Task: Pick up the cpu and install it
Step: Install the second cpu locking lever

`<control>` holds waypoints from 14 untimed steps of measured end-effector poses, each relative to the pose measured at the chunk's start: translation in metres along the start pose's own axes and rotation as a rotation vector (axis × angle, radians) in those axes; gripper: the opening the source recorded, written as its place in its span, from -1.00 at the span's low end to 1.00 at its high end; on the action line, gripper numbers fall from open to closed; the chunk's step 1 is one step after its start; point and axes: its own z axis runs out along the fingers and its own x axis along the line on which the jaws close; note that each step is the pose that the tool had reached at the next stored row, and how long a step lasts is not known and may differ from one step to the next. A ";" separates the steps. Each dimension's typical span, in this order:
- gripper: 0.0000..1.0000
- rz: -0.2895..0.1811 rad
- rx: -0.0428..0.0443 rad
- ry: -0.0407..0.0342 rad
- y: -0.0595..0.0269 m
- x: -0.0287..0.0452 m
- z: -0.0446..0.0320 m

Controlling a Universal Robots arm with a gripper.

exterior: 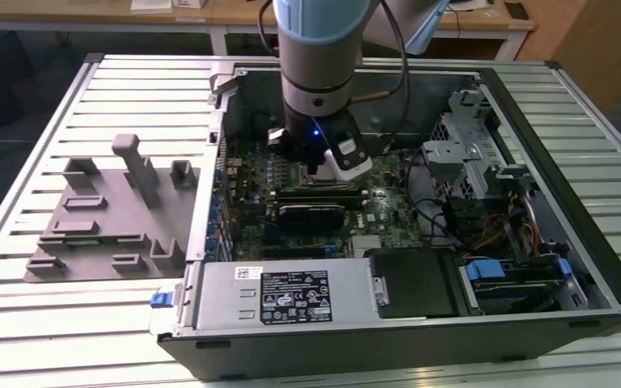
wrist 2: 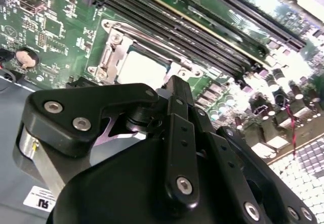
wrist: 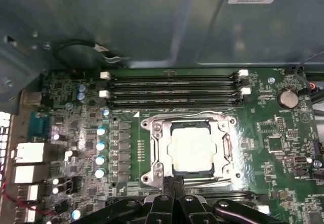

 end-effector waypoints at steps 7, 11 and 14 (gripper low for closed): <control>-0.79 -0.002 0.0512 -0.0028 0.0062 -0.0078 0.0022; -0.79 -0.002 0.0718 -0.0038 0.0114 -0.0120 0.0039; -0.79 -0.003 0.0783 -0.0041 0.0193 -0.0149 0.0065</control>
